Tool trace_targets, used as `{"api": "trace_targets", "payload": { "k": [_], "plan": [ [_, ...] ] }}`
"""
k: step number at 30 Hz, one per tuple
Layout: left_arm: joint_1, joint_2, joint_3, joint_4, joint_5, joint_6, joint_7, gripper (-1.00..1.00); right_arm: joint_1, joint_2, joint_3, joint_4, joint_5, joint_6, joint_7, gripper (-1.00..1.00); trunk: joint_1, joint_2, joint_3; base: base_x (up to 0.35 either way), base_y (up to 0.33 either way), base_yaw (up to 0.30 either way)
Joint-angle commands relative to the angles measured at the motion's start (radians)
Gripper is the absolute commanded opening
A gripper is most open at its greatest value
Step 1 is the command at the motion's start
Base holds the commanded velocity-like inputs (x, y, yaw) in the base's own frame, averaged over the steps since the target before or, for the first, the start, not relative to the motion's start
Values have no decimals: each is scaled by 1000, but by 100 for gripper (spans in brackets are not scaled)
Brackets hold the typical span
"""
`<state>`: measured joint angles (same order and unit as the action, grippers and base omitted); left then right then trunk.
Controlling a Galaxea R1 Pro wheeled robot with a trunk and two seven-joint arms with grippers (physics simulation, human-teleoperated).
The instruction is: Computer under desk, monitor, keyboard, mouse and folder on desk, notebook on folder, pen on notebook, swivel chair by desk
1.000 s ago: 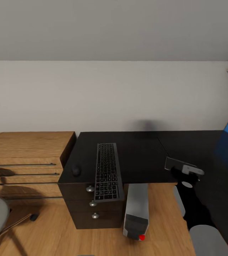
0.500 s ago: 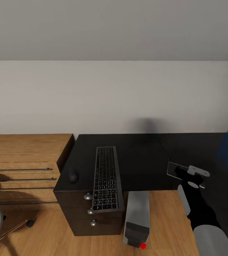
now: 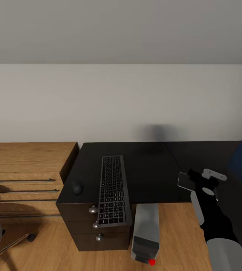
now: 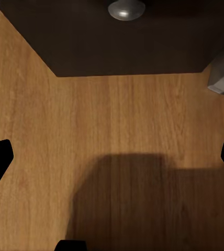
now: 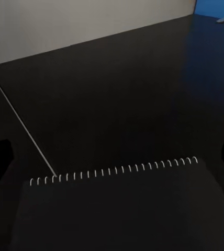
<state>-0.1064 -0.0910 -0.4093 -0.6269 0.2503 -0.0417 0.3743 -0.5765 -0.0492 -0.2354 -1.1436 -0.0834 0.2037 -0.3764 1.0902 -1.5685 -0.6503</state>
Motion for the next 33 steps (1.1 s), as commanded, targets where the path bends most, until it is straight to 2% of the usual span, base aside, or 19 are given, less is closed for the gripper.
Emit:
{"api": "trace_targets", "payload": {
  "k": [1,11,16,18,20,21,26,27,33],
  "plan": [
    [-1,1,-7,1,10,-4,8,100,0,-1,2,0,-9,4,-5,100,0,0,-1,1,0,0],
    [-1,4,-4,0,10,-5,9,100,0,-3,4,28,-9,5,-6,100,0,0,-1,0,0,0],
    [-1,24,-4,2,12,-9,9,100,0,-3,4,29,-9,5,-5,100,0,0,-1,0,0,0],
    [-1,43,-3,4,18,-50,7,100,0,-3,4,29,-9,5,-4,100,0,0,-1,0,0,0],
    [-1,48,-3,13,26,-77,6,100,0,-3,4,29,-9,5,-4,100,0,0,-1,0,0,0],
    [-1,53,-3,42,40,-117,5,100,0,-3,4,29,-9,5,-4,100,0,0,-1,0,0,0],
    [-1,60,-3,140,56,-202,3,100,0,-3,2,29,-10,4,-5,100,0,0,-1,0,0,0],
    [-1,70,-3,274,61,-324,4,100,0,0,1,29,-10,-3,-7,100,0,0,-1,0,0,0],
    [-1,76,-2,302,61,-336,7,100,0,-4,1,65,-9,-3,-4,100,0,0,-1,111,0,0]
  ]
}}
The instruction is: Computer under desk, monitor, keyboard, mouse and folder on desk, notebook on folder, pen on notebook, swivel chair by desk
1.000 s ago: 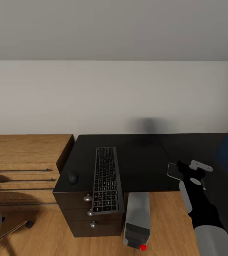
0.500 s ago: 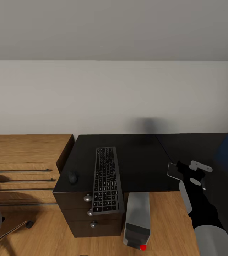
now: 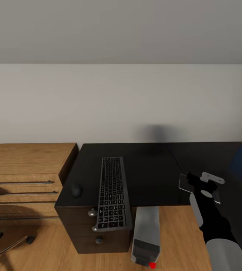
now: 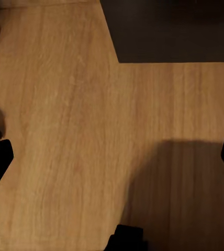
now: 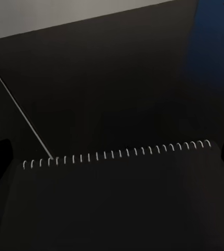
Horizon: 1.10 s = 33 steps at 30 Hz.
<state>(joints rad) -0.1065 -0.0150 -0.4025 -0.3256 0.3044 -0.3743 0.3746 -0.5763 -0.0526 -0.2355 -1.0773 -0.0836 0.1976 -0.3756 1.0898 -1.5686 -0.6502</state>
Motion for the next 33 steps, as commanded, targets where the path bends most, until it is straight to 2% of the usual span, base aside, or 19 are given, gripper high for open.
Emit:
{"api": "trace_targets", "payload": {
  "k": [1,4,7,13,14,20,29,33],
  "plan": [
    [-1,1,-9,1,7,-3,7,100,0,-1,1,7,-8,3,-5,100,0,0,-1,257,0,0],
    [-1,2,-9,3,8,-3,7,100,-1,-6,0,49,-8,2,-4,100,0,0,-1,219,0,0],
    [-1,2,-9,3,8,-3,7,100,-3,-33,-2,106,-10,-10,-3,100,0,0,-1,78,0,0],
    [-1,2,-9,4,8,-3,7,100,-16,-66,-2,216,-10,-57,1,100,0,0,-1,123,0,0],
    [-1,2,-9,4,7,-3,7,100,-37,-84,-2,262,-10,-75,15,100,0,0,-1,227,0,0],
    [-1,3,-9,5,8,-3,7,100,-77,-129,-2,372,-10,-123,84,100,0,0,-1,96,0,0],
    [-1,3,-9,17,8,-3,7,100,-94,-140,-2,404,-10,-134,99,100,0,0,-1,8,0,0],
    [-1,2,-10,23,7,-3,7,100,-95,-141,-2,405,-10,-135,99,100,0,0,-1,188,0,0]
  ]
}}
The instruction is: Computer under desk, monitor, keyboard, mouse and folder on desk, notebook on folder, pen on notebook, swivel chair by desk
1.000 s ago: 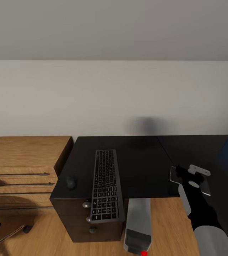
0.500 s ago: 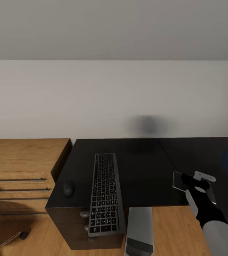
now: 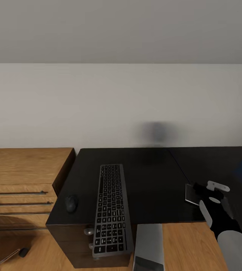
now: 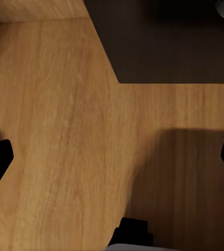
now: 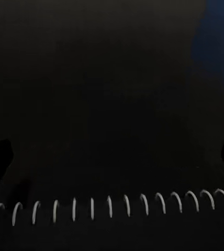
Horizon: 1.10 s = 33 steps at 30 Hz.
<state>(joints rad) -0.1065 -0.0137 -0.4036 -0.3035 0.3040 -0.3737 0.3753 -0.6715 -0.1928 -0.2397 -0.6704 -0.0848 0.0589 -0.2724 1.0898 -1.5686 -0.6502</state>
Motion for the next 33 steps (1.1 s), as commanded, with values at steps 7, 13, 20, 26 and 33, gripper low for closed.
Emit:
{"api": "trace_targets", "payload": {
  "k": [7,13,20,26,33],
  "plan": [
    [-1,0,-9,3,7,-4,5,100,0,0,2,-2,-9,4,-4,100,0,0,-1,122,0,0],
    [-1,0,-9,3,7,-4,5,100,-1,0,2,-1,-8,7,-4,100,0,0,-1,173,0,0],
    [-1,0,-9,3,7,-4,5,100,-2,0,2,-1,-6,23,-6,100,0,0,-1,78,0,0],
    [-1,0,-9,3,7,-4,5,100,-14,0,2,-1,-7,70,-9,100,0,0,-1,9,0,0],
    [-1,0,-9,3,7,-4,5,100,-16,1,2,-1,-7,105,-11,100,0,0,-1,0,0,0]
  ]
}}
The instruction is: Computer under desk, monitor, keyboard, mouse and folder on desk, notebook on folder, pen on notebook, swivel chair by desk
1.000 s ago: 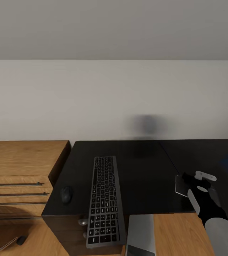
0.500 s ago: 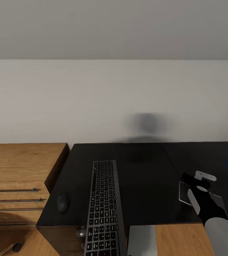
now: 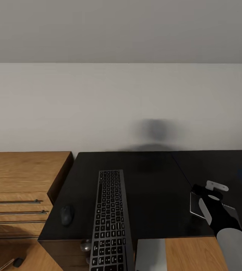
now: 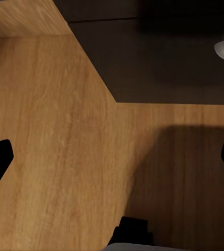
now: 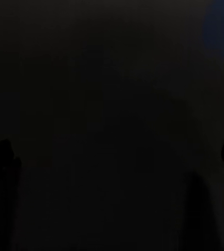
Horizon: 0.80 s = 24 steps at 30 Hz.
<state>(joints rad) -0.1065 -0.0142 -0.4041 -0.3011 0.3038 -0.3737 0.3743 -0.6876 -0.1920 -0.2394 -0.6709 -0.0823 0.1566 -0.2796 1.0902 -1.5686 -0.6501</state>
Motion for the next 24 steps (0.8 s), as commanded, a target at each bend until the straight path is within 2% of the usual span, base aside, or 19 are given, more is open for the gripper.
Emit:
{"api": "trace_targets", "payload": {
  "k": [1,9,24],
  "plan": [
    [-1,0,-9,0,8,-4,6,100,-1,0,2,-1,-10,19,-4,100,0,0,-1,-36,0,0],
    [-1,0,-9,0,8,-4,6,100,-5,2,2,-1,-10,61,-7,100,0,0,-1,-146,0,0],
    [-1,-1,-10,0,8,-4,6,100,-6,2,2,-1,-10,69,-7,100,0,0,-1,-127,58,0]
  ]
}}
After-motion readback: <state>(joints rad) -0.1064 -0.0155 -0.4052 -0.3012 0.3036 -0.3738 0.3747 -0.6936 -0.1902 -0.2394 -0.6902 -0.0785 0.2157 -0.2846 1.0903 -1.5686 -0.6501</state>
